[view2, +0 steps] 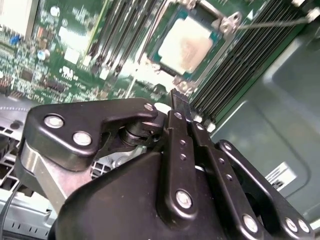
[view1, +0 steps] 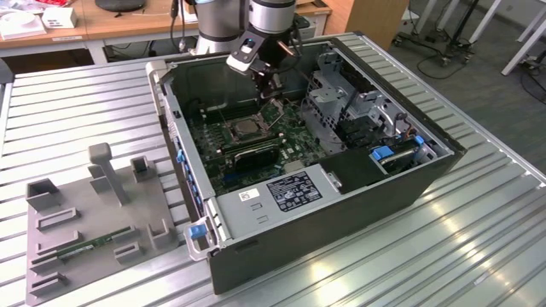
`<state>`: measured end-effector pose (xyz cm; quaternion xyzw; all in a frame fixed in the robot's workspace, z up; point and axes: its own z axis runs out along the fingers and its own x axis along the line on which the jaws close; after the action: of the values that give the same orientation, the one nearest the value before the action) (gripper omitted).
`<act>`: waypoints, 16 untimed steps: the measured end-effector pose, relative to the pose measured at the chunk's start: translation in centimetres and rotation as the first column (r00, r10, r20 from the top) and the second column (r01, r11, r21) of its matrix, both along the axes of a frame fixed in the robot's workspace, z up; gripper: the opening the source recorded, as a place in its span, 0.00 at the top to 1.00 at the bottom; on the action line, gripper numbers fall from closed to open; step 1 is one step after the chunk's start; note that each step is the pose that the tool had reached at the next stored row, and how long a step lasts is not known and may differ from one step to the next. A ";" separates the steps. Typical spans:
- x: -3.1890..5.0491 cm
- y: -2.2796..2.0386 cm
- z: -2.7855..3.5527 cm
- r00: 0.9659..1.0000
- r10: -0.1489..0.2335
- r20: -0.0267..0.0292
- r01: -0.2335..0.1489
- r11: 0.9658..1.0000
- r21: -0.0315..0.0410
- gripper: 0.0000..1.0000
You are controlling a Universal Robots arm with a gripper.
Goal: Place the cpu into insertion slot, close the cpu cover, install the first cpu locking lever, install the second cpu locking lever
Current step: 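Close the cpu cover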
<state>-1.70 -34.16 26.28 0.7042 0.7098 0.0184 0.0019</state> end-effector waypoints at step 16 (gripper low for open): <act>4.42 0.01 -0.05 1.000 0.000 0.000 0.000 1.000 0.000 0.89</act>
<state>2.72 -34.15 26.24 0.7042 0.7098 0.0184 0.0019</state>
